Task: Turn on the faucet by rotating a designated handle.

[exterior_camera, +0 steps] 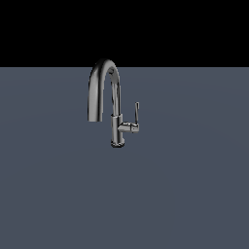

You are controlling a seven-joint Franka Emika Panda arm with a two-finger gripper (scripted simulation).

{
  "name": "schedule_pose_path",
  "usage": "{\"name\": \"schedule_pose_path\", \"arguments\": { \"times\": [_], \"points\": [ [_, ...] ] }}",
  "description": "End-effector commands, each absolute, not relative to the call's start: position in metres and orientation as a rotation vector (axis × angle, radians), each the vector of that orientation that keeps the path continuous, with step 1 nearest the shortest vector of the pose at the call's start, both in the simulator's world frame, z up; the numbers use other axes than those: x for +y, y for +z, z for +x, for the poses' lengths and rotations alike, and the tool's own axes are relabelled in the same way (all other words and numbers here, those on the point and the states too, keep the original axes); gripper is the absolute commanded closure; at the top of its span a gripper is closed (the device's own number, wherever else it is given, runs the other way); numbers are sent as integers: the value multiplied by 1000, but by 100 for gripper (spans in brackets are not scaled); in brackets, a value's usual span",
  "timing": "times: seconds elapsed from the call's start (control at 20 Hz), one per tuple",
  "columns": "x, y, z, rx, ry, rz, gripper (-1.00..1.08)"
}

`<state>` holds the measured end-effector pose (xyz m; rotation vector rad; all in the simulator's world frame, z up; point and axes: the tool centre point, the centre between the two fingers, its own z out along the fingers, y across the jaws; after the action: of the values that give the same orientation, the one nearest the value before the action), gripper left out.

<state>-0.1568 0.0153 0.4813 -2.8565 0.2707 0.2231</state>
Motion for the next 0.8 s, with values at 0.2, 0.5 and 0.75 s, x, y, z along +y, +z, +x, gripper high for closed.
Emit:
{"name": "schedule_pose_path", "arguments": {
  "times": [0.2,0.5,0.75],
  "points": [
    [5,464,-118,435,348,-2705,108],
    [-6,442,-83,580,459,-2546,108],
    [-18,419,-56,696,549,-2396,108]
  ]
}}
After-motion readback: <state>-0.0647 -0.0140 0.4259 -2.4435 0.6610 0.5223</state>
